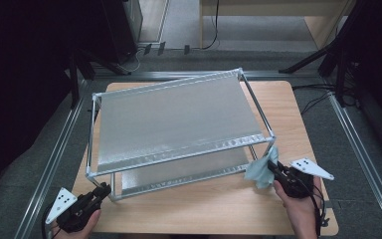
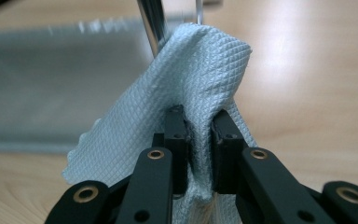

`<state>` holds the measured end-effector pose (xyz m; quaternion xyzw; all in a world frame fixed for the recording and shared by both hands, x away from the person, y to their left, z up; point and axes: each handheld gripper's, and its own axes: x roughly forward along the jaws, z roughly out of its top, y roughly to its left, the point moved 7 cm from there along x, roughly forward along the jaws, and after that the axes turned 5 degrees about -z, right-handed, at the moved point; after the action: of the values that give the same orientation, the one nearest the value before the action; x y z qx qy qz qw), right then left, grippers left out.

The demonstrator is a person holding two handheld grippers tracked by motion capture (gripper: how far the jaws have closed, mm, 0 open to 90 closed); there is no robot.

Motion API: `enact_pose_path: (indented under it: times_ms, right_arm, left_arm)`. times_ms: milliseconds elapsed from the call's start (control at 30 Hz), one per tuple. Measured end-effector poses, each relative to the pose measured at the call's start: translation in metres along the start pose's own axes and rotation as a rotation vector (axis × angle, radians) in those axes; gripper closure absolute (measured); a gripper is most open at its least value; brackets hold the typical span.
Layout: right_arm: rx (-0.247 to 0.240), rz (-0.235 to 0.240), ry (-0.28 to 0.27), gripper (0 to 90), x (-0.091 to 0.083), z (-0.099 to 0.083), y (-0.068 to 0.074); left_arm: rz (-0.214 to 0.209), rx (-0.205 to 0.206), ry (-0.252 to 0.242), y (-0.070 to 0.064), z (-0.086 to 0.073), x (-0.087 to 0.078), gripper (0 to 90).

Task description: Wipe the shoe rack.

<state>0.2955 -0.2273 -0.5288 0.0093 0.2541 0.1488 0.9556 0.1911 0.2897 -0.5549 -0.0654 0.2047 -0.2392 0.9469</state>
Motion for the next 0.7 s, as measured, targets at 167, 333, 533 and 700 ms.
enact_pose_path:
  times_ms: [167,333,533,700]
  right_arm:
    - [-0.020,0.010,-0.159,78.7,-0.027,0.031,0.017]
    - [-0.032,0.005,-0.139,78.4,-0.018,0.023,0.019]
    - [0.007,0.017,0.091,78.3,0.022,-0.022,0.003]
    - [0.024,0.015,0.091,78.1,0.025,-0.023,0.004]
  left_arm:
    - [-0.001,-0.001,-0.001,0.000,0.000,0.000,77.5]
    - [-0.003,0.001,-0.002,-0.001,0.000,0.001,77.5]
    - [-0.009,0.004,0.001,-0.002,0.000,0.001,77.6]
    - [-0.012,0.004,0.000,-0.002,0.000,0.002,77.6]
